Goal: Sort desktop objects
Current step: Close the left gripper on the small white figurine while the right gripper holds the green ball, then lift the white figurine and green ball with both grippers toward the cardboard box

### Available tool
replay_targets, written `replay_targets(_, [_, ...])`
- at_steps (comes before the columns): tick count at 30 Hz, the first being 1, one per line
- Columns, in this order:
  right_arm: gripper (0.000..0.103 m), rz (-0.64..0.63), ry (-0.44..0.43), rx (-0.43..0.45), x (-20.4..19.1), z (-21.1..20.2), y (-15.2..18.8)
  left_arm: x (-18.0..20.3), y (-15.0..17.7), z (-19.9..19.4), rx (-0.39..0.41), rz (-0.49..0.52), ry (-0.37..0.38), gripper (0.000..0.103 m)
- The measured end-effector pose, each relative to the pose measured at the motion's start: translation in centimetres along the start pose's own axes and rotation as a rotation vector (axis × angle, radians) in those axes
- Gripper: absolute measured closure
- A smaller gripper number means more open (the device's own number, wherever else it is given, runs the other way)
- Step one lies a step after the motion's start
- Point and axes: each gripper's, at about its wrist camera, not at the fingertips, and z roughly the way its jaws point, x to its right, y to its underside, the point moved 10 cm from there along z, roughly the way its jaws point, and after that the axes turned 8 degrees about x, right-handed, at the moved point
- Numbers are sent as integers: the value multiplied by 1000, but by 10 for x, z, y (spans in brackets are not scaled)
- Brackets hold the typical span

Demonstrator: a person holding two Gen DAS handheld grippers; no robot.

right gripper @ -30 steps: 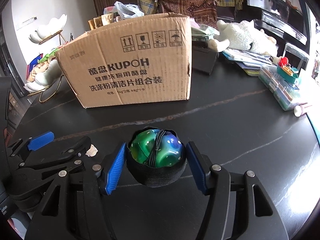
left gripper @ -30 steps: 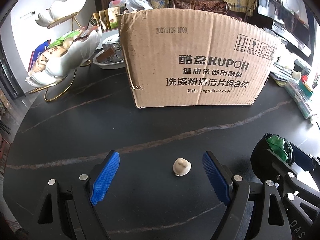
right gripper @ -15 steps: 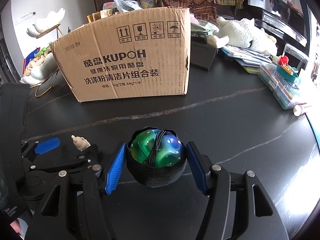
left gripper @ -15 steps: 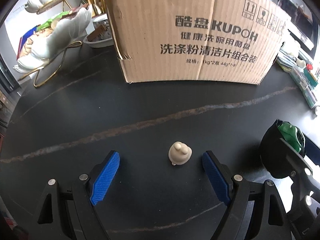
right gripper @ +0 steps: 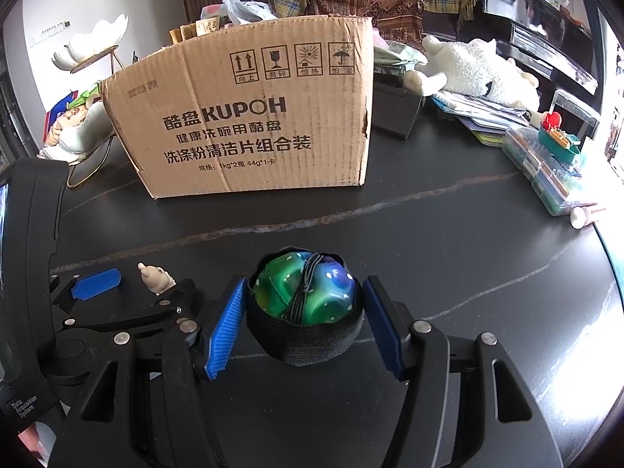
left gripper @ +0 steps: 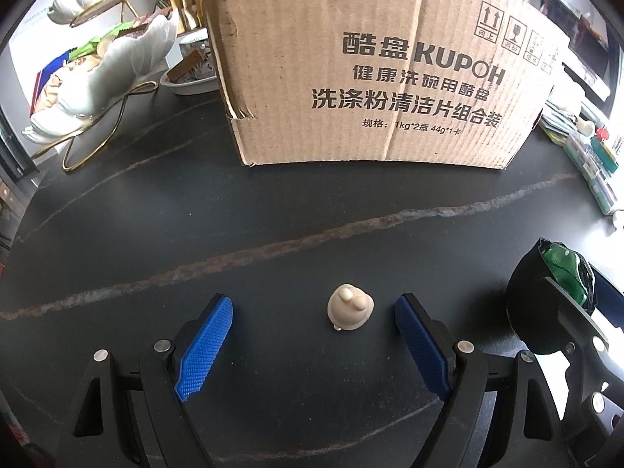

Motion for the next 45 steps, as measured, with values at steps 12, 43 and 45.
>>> replay_targets(12, [46, -24, -2, -9, -3, 0, 1, 15, -2, -11, 5, 4, 83, 84])
replay_targets(43, [46, -5, -14, 52, -11, -27, -18, 13, -23, -59, 137, 31, 62, 84])
replay_targets(45, [46, -2, -15, 61, -13, -32, -20, 11, -25, -65, 160, 38, 53, 84])
